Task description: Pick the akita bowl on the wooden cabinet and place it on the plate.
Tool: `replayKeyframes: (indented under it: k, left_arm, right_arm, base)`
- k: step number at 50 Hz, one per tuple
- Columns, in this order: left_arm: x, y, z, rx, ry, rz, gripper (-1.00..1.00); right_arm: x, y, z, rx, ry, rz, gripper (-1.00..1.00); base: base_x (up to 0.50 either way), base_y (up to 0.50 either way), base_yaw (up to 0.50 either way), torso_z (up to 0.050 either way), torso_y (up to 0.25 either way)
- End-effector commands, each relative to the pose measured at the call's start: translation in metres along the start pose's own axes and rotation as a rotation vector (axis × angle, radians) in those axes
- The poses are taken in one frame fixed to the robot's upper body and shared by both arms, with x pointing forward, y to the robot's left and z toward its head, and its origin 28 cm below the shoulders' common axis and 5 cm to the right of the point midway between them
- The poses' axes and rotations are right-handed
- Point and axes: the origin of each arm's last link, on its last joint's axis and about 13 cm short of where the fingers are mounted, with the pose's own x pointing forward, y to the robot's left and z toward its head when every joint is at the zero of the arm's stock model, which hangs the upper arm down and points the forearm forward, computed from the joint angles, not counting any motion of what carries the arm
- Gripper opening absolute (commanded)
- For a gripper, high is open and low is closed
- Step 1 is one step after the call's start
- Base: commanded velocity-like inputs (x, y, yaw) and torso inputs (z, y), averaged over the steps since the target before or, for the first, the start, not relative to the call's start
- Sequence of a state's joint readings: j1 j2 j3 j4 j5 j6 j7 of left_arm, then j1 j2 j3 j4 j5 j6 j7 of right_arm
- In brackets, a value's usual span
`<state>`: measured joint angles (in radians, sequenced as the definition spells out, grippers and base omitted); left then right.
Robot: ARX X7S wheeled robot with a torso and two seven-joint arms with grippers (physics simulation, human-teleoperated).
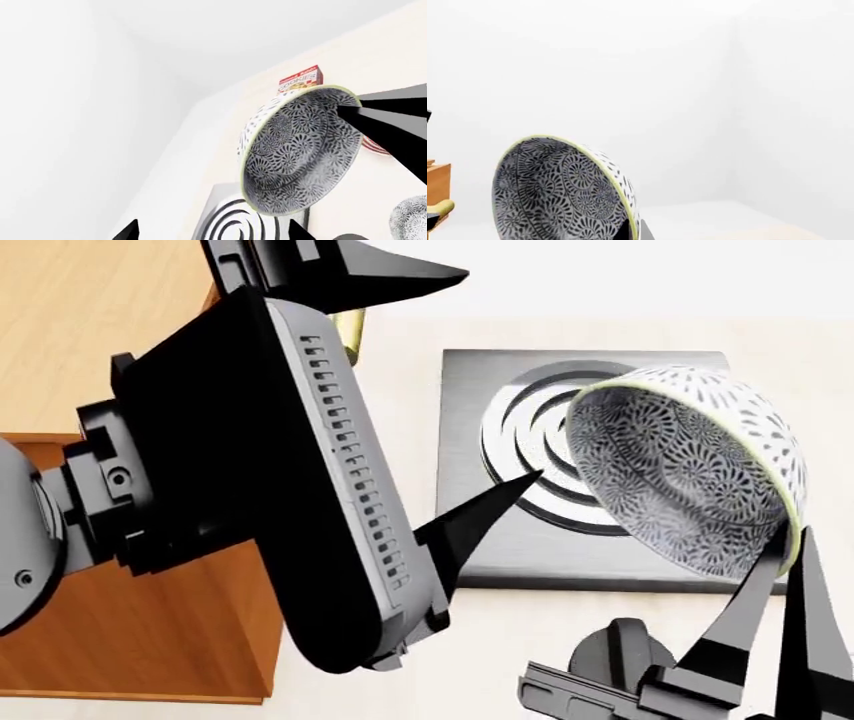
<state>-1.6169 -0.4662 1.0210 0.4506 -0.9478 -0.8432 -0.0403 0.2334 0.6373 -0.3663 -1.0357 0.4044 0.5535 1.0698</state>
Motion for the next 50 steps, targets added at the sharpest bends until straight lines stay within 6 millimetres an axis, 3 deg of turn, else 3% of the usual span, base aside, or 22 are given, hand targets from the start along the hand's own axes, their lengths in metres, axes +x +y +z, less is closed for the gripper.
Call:
replayKeyframes:
  k: [1, 23, 26, 50]
  left_arm:
    - [0.0, -0.002, -0.001, 0.004, 0.016, 0.003, 1.0]
    - [0.001, -0.002, 0.003, 0.012, -0.056, 0.109, 1.0]
    - [-0.002, -0.004, 0.005, -0.02, -0.054, 0.035, 1.0]
    - [-0.011, -0.007, 0.022, -0.015, -0.107, 0.036, 1.0]
  right_arm:
    - [0.004, -0.006, 0.004, -0.002, -0.03, -0.075, -1.0]
    - [0.006, -0.024, 0.011, 0.018, -0.042, -0.175, -1.0]
    - [0.006, -0.026, 0.014, 0.014, -0.048, -0.185, -1.0]
    - [0.005, -0.05, 0.026, -0.01, -0.078, -0.297, -1.0]
  base:
    - [0.0, 0.0, 0.0, 0.0, 0.0]
    - [0.0, 0.0, 0.0, 0.0, 0.0]
    - [0.0, 0.0, 0.0, 0.0, 0.0]
    - [0.0, 0.0, 0.0, 0.0, 0.0]
